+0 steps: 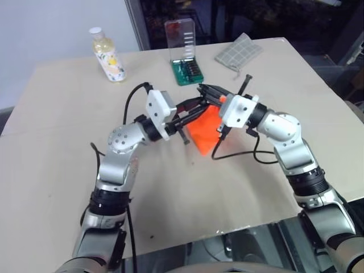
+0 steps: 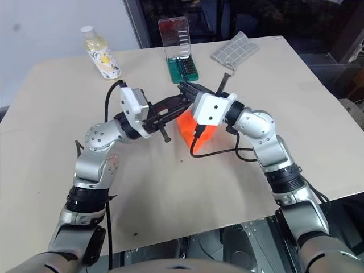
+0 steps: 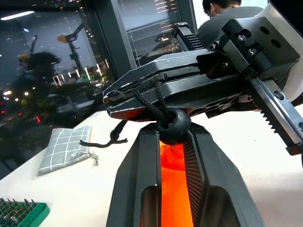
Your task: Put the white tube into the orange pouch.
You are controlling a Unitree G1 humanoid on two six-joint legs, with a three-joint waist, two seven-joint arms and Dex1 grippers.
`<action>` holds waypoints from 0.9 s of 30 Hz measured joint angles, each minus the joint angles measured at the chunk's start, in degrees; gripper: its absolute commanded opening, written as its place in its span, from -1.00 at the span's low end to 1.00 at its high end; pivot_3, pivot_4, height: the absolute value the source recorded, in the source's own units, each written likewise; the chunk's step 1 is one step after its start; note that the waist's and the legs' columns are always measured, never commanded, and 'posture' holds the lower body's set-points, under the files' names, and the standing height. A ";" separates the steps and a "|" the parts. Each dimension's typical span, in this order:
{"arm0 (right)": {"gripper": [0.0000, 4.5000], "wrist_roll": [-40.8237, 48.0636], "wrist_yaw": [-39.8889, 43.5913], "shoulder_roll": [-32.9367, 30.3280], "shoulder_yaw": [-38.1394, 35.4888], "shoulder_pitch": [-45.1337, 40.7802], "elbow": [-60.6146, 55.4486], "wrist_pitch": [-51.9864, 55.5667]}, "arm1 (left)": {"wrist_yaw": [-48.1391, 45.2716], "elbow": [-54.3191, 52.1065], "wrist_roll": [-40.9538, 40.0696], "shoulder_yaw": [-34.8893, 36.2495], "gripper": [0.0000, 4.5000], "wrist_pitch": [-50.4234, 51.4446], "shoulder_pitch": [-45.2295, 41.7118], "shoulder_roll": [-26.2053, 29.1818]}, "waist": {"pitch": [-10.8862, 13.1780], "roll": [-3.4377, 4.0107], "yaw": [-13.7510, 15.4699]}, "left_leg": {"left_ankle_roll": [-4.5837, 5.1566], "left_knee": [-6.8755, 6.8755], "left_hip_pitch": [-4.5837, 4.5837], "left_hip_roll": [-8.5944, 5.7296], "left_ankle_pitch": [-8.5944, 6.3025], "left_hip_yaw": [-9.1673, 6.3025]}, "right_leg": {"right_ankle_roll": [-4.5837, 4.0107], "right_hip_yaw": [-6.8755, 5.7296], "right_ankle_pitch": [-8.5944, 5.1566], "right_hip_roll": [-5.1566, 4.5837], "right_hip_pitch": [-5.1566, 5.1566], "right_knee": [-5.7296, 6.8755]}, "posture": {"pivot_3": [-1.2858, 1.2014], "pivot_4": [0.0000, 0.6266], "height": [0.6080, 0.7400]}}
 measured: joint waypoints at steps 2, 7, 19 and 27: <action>-1.00 1.13 -0.74 1.51 -0.61 0.00 0.01 1.14 | 0.18 0.00 0.11 0.00 -0.93 -0.14 0.00 0.03 | 0.00 0.00 -0.02 | 0.00 0.00 0.00 0.01 0.00 -0.01 | 0.00 0.00 0.00 0.00 0.00 0.01 | 0.03 -0.52 1.00; -1.00 5.68 -3.21 4.26 -3.90 -0.34 -0.13 4.66 | 0.29 1.58 0.92 -0.05 -0.93 -1.27 0.01 0.15 | 0.00 0.00 0.01 | 0.00 0.01 -0.01 0.01 0.00 -0.02 | 0.00 0.00 0.00 -0.01 0.00 0.01 | 0.03 -0.52 1.00; -1.00 26.80 -13.75 14.08 -16.71 -5.65 -2.70 20.81 | 0.36 3.82 1.69 -0.62 -0.93 -5.32 -0.56 -0.71 | 0.00 0.01 -0.01 | 0.00 0.01 -0.02 0.04 0.00 -0.05 | 0.00 -0.01 0.00 -0.01 -0.01 0.03 | 0.03 -0.52 1.00; -1.00 46.96 -30.98 17.26 -36.13 -14.51 -2.54 25.58 | 0.15 6.99 3.24 -1.17 -0.93 -6.07 3.20 0.33 | -0.01 0.07 0.02 | 0.01 -0.03 -0.05 0.00 0.00 -0.08 | 0.00 -0.04 0.00 -0.03 -0.02 0.01 | 0.03 -0.52 1.00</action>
